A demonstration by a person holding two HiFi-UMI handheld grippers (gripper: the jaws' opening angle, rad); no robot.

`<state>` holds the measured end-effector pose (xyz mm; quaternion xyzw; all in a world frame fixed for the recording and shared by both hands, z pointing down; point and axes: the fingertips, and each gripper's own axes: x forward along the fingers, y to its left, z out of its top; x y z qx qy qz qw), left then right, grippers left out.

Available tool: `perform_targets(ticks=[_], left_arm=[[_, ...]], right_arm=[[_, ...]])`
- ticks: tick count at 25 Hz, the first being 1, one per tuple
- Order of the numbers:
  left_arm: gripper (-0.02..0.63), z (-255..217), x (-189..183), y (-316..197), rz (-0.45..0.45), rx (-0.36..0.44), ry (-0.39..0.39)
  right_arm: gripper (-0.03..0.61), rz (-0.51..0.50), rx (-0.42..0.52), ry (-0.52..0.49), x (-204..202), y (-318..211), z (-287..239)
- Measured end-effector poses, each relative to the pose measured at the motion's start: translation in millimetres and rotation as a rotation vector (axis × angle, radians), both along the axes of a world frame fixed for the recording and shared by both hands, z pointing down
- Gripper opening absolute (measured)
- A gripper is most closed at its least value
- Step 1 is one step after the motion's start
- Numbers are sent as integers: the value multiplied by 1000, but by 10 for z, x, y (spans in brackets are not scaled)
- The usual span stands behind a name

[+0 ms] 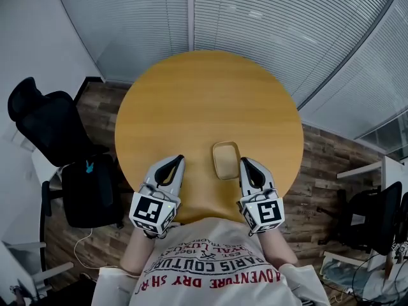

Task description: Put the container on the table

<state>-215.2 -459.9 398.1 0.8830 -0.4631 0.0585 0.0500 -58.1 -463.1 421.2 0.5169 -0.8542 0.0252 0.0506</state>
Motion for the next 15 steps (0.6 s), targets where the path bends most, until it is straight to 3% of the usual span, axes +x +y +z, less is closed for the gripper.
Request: perform_targets(ticks=[15], left_arm=[[-2,84,-95,-47,-4,-12,-10]], right_arm=[[6,-28,-31,18,-161,-46,72]])
